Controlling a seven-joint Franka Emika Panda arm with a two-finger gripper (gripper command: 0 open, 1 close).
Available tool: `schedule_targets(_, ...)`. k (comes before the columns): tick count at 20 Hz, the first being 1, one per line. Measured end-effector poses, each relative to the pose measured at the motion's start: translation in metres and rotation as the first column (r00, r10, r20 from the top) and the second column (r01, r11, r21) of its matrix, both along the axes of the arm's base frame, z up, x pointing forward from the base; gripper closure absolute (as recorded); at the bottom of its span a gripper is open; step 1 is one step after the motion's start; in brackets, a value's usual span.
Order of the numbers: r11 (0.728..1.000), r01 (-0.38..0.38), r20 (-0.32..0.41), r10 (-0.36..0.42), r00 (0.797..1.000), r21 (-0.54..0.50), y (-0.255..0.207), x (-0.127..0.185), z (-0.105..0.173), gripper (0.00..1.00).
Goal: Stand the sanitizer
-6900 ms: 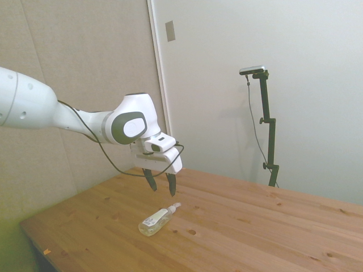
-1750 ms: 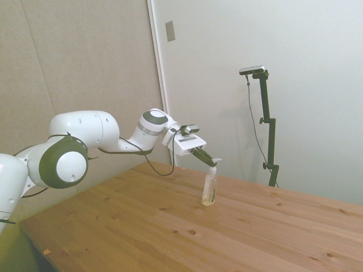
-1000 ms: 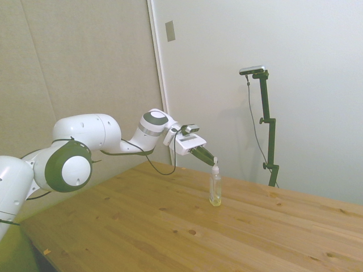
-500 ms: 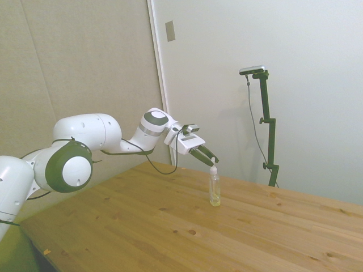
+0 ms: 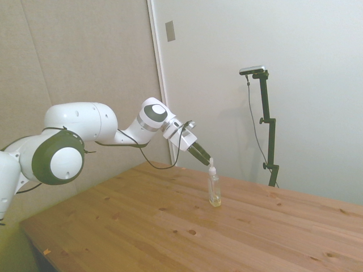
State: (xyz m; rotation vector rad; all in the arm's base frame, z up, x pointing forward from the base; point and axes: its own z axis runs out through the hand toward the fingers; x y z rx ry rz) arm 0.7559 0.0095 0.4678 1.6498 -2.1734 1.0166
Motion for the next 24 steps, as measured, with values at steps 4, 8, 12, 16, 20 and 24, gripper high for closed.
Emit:
schedule_targets(4,0.985,-0.139,-0.047,0.145,0.988,0.101,0.008,-0.02,0.007,0.0)
schedule_targets(8,0.943,-0.272,-0.118,0.298,0.947,0.192,0.012,-0.048,0.014,0.0)
schedule_targets(12,0.876,-0.389,-0.188,0.449,0.873,0.284,0.007,-0.081,0.014,0.0)
schedule_targets(16,0.784,-0.499,-0.242,0.599,0.763,0.368,0.001,-0.111,0.01,0.0)
schedule_targets(20,0.664,-0.592,-0.264,0.736,0.623,0.456,-0.001,-0.142,0.002,0.0)
schedule_targets(24,0.525,-0.666,-0.233,0.845,0.482,0.53,-0.011,-0.168,-0.005,0.0)
